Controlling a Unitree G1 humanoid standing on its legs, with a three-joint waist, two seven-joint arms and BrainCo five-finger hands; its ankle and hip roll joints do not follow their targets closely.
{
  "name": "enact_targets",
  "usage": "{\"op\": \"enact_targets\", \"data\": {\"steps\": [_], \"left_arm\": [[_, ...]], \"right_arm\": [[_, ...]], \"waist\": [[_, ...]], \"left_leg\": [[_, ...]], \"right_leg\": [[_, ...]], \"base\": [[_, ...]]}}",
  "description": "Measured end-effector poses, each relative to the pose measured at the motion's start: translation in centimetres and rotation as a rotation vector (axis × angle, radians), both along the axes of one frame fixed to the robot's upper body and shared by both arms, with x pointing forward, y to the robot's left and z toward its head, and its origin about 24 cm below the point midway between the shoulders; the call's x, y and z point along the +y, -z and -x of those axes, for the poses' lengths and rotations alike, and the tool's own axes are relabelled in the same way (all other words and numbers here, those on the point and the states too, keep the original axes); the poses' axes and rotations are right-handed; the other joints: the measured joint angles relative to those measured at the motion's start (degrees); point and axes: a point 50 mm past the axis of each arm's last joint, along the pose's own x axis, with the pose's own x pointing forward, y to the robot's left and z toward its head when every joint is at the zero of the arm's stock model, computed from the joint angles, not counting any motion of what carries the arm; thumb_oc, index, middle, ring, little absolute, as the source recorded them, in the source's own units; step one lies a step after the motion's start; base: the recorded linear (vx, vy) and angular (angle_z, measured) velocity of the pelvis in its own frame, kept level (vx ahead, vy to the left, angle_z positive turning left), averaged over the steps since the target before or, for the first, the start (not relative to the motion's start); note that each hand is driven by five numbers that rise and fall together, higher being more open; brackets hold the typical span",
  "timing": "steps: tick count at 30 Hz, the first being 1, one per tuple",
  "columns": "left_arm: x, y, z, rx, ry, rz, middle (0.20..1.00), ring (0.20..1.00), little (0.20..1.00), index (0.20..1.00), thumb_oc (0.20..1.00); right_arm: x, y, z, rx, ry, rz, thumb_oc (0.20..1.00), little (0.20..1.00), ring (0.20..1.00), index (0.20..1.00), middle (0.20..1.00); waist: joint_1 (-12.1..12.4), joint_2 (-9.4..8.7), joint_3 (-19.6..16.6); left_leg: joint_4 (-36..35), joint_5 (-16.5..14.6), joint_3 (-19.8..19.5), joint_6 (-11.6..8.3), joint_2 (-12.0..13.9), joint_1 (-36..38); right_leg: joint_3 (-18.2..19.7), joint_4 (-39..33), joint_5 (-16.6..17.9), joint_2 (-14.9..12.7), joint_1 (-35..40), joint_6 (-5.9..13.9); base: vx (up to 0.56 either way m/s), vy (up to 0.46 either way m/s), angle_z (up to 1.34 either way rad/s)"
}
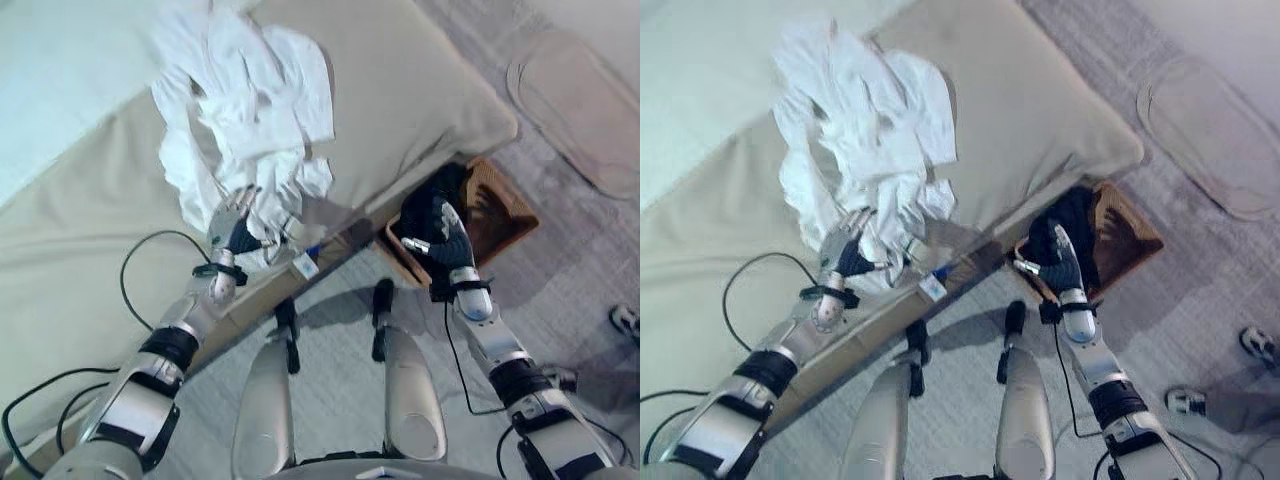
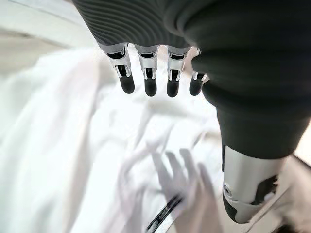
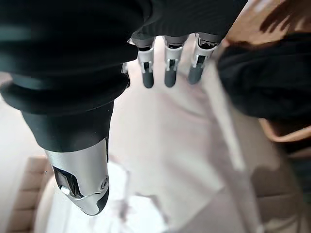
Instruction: Pick up clothes into the bucket
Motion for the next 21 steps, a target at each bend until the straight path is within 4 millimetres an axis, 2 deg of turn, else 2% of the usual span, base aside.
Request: {"op": "enact_targets", "data": {"steps": [2, 5, 6, 8, 10, 13, 16, 21], "left_arm": [[0.5, -1.3, -0.7, -0.037, -0.042, -0.018, 1.000, 1.000, 1.000, 1.000, 1.000], [0.7, -2.2, -1.2, -0.072, -0.073, -0.029, 1.000, 1.000, 1.000, 1.000, 1.000], [0.9, -2.9, -1.5, -0.103, -0.090, -0.037, 1.000, 1.000, 1.000, 1.000, 1.000], [2.0, -4.8, -1.9, -0.170, -0.135, -0.103, 1.000, 1.000, 1.000, 1.000, 1.000], [2.1, -5.5, -2.1, -0.199, -0.156, -0.134, 1.000, 1.000, 1.000, 1.000, 1.000], [3.2, -6.8, -2.1, -0.264, -0.196, -0.225, 1.000, 1.000, 1.000, 1.000, 1.000], [3.8, -7.8, -2.0, -0.318, -0.221, -0.315, 1.000, 1.000, 1.000, 1.000, 1.000], [4.7, -7.9, -2.0, -0.313, -0.244, -0.430, 1.000, 1.000, 1.000, 1.000, 1.000]], "right_arm": [[0.1, -1.3, -0.4, -0.047, 0.000, -0.003, 1.000, 1.000, 1.000, 1.000, 1.000], [-0.1, -1.5, -0.4, -0.062, 0.016, -0.006, 1.000, 1.000, 1.000, 1.000, 1.000], [-0.3, -2.0, -0.3, -0.090, 0.020, -0.004, 1.000, 1.000, 1.000, 1.000, 1.000], [0.1, -3.4, -0.5, -0.149, 0.016, -0.019, 1.000, 1.000, 1.000, 1.000, 1.000], [0.0, -3.5, -0.6, -0.154, 0.022, -0.027, 1.000, 1.000, 1.000, 1.000, 1.000], [-0.1, -4.2, -0.5, -0.197, 0.025, -0.042, 1.000, 1.000, 1.000, 1.000, 1.000], [-0.3, -4.3, -0.4, -0.202, 0.037, -0.053, 1.000, 1.000, 1.000, 1.000, 1.000], [-0.4, -4.2, -0.4, -0.203, 0.041, -0.057, 1.000, 1.000, 1.000, 1.000, 1.000]], "waist": [[-0.37, -0.34, 1.09], [-0.79, -1.13, 2.06], [-1.12, -1.14, 2.03], [-1.68, -1.38, 2.12], [-1.88, -1.83, 2.52], [-1.77, -1.88, 2.47], [-1.82, -1.88, 2.48], [-1.95, -1.87, 2.43]], "left_leg": [[3.25, -0.83, -0.07, 0.06, 0.26, -4.58], [6.81, -1.72, -0.06, 0.36, 0.46, -7.87], [9.05, -2.98, -0.22, 0.36, 0.70, -10.45], [11.15, -3.24, -0.21, 0.49, 1.19, -15.41], [13.47, -3.66, -0.32, 0.41, 1.25, -17.54], [15.50, -4.30, -0.35, 0.20, 1.73, -20.91], [16.11, -4.35, -0.12, 0.28, 1.72, -22.90], [16.74, -4.80, 0.00, 0.47, 1.77, -23.18]], "right_leg": [[0.39, 2.59, -0.20, -0.10, -4.28, 0.04], [1.37, 5.76, -0.61, -0.14, -7.56, -0.25], [1.58, 7.65, -1.62, -0.17, -10.13, 0.06], [1.69, 10.52, -2.69, -0.08, -15.16, 0.73], [2.25, 12.46, -2.50, -0.16, -17.55, -0.34], [2.65, 14.00, -2.93, 0.17, -20.99, -0.37], [3.12, 14.45, -2.91, 0.24, -23.18, -0.39], [3.32, 14.46, -2.92, 0.28, -23.34, -0.37]], "base": [[-0.06, 0.006, -0.07], [-0.06, 0.014, -0.05], [-0.06, 0.005, -0.08], [-0.05, 0.007, -0.07], [0.05, 0.015, -0.04], [-0.01, 0.030, -0.09], [0.01, 0.030, -0.04], [0.01, 0.035, -0.03]]}}
